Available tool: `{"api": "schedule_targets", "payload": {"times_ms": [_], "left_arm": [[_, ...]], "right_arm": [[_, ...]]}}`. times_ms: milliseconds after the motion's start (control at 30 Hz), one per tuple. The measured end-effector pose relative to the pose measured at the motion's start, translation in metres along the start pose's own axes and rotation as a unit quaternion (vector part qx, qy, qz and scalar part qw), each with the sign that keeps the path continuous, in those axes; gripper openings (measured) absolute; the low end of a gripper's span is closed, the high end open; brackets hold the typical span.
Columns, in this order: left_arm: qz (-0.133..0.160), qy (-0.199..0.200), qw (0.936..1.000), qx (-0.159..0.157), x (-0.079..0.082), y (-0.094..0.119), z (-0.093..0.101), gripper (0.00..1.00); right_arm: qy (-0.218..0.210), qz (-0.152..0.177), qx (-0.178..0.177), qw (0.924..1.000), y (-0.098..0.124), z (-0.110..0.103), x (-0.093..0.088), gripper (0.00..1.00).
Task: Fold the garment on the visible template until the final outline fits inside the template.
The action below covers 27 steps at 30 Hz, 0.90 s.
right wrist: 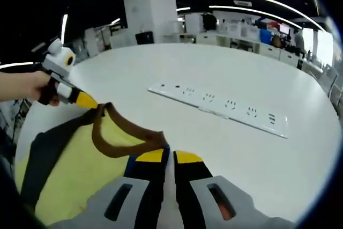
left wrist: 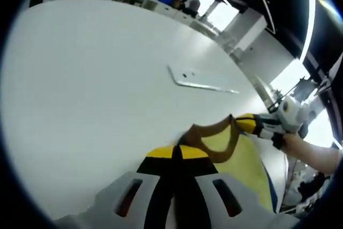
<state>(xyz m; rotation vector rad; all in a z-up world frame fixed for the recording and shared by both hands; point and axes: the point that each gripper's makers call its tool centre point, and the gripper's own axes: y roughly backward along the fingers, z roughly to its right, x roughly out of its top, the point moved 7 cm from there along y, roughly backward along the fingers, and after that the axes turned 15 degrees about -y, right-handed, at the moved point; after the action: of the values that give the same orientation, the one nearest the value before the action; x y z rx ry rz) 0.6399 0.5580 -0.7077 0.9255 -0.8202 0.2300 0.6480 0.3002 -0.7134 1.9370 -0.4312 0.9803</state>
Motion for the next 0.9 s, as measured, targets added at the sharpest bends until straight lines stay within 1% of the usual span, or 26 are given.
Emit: {"api": "schedule_targets", "payload": {"times_ms": [67,167,267,400,533,633,767,900], "left_arm": [[0.001,-0.001,1.0,0.002,0.001,0.001,0.0,0.0],[0.0,0.0,1.0,0.004,0.001,0.001,-0.001,0.04],[-0.001,-0.001,1.0,0.006,0.001,0.003,-0.001,0.05],[-0.002,0.0,1.0,0.006,0.0,0.005,-0.001,0.07],[-0.001,-0.005,1.0,0.006,0.001,0.008,0.001,0.11],[0.001,-0.007,1.0,0.005,0.002,0.011,0.003,0.11],[-0.001,-0.014,0.9999,0.01,0.003,0.014,0.005,0.17],[0.0,-0.018,0.9997,0.013,0.003,0.021,0.008,0.21]], "right_arm": [[-0.001,0.001,0.0,1.0,0.001,0.0,0.001,0.08],[0.0,0.003,-0.002,1.0,0.002,0.001,0.002,0.11],[0.001,0.003,-0.005,1.0,0.004,0.001,0.003,0.12],[0.002,0.002,-0.007,1.0,0.006,0.001,0.003,0.15],[0.001,0.006,-0.004,1.0,0.011,-0.001,0.005,0.17],[-0.001,0.012,0.001,0.9999,0.015,-0.005,0.007,0.2],[-0.006,0.016,0.009,0.9998,0.018,-0.008,0.008,0.29],[-0.009,0.017,0.009,0.9998,0.024,-0.011,0.007,0.32]]}}
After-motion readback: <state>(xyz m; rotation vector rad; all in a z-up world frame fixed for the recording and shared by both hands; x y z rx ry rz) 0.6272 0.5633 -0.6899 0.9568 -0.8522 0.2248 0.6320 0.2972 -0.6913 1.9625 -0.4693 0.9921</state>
